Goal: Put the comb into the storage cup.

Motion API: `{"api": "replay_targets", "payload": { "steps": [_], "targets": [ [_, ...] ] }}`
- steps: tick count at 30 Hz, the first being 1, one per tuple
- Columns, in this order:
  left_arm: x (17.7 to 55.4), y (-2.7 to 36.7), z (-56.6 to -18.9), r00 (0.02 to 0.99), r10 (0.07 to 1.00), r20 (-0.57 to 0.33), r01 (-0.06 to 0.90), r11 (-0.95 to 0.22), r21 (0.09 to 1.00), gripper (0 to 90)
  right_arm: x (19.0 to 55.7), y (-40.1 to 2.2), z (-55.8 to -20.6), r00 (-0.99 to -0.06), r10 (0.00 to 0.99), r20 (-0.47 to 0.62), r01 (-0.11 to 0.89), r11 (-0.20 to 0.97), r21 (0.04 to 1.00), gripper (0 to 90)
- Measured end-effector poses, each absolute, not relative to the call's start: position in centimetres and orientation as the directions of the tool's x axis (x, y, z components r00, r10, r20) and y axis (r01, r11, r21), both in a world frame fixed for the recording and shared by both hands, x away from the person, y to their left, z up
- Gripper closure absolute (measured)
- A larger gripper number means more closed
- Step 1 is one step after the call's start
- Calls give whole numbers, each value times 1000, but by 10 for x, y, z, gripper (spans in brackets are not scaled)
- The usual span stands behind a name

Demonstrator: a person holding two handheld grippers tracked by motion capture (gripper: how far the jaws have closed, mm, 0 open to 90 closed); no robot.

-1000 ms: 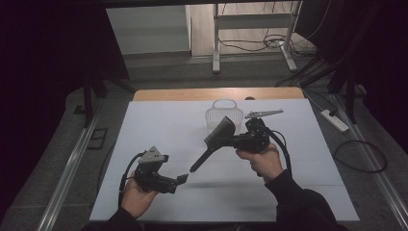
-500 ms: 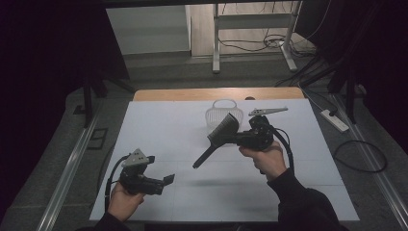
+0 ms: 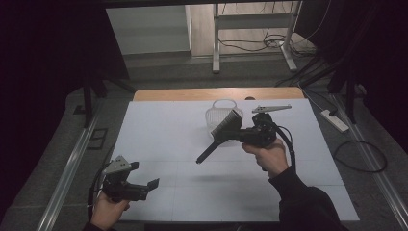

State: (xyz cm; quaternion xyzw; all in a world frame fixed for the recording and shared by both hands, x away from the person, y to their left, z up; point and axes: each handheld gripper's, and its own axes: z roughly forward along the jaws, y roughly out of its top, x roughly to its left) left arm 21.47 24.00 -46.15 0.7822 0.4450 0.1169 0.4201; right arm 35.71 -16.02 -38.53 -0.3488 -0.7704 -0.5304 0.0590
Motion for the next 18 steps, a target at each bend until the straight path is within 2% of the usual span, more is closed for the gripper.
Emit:
{"api": "replay_targets", "payload": {
  "steps": [18],
  "targets": [
    [200,250,-466,547,820,-170,631,-270,728,0,370,-175,-379,-722,514,464,602,135,787,835]
  ]
}}
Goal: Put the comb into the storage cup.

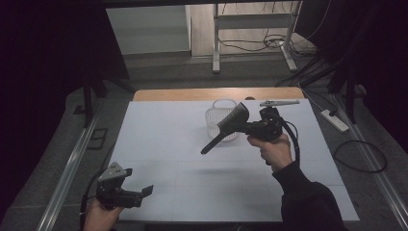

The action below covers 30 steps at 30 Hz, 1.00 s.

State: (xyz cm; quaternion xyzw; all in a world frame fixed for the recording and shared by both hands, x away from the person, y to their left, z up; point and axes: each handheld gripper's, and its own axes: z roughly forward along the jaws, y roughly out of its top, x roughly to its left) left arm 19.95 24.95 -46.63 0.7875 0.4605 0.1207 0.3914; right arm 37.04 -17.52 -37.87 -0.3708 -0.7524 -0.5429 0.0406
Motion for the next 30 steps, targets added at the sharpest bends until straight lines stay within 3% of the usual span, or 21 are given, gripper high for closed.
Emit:
{"api": "replay_targets", "payload": {
  "steps": [30],
  "targets": [
    [184,255,-465,535,828,-170,648,-272,712,0,399,-179,-358,-688,566,455,603,95,792,835]
  ]
}}
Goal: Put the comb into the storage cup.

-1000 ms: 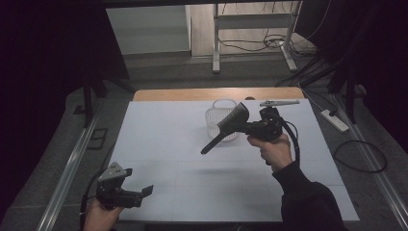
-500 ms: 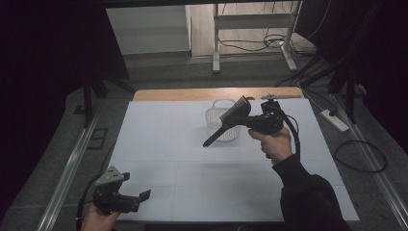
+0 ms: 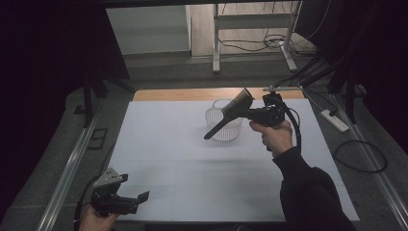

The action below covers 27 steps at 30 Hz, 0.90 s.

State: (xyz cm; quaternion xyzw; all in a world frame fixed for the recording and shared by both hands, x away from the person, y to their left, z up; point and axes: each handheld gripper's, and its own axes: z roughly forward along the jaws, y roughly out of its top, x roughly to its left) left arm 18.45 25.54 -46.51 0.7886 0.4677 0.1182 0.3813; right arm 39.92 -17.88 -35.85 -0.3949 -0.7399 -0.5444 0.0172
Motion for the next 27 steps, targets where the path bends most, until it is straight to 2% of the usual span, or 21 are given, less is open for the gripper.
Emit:
{"api": "replay_targets", "payload": {
  "steps": [27],
  "targets": [
    [181,258,-464,536,825,-178,644,-263,719,0,429,-182,-343,-639,632,439,599,51,799,835]
  ]
}}
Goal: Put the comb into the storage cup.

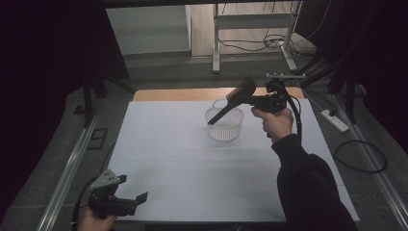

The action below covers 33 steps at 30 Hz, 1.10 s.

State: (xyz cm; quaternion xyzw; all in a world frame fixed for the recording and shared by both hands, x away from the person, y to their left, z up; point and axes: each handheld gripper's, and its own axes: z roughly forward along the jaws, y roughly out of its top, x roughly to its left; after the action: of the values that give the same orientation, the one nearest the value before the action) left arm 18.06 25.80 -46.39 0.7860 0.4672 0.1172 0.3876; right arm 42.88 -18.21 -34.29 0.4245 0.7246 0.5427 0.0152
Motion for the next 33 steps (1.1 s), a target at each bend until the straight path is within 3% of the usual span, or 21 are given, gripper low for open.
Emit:
{"api": "replay_targets", "payload": {
  "steps": [14,33],
  "targets": [
    [181,258,-464,536,824,-185,646,-260,717,0,444,-182,-342,-608,680,410,591,43,805,835],
    [181,258,-464,538,823,-182,647,-265,715,0,459,-173,-367,-581,717,385,607,66,792,835]
  ]
}}
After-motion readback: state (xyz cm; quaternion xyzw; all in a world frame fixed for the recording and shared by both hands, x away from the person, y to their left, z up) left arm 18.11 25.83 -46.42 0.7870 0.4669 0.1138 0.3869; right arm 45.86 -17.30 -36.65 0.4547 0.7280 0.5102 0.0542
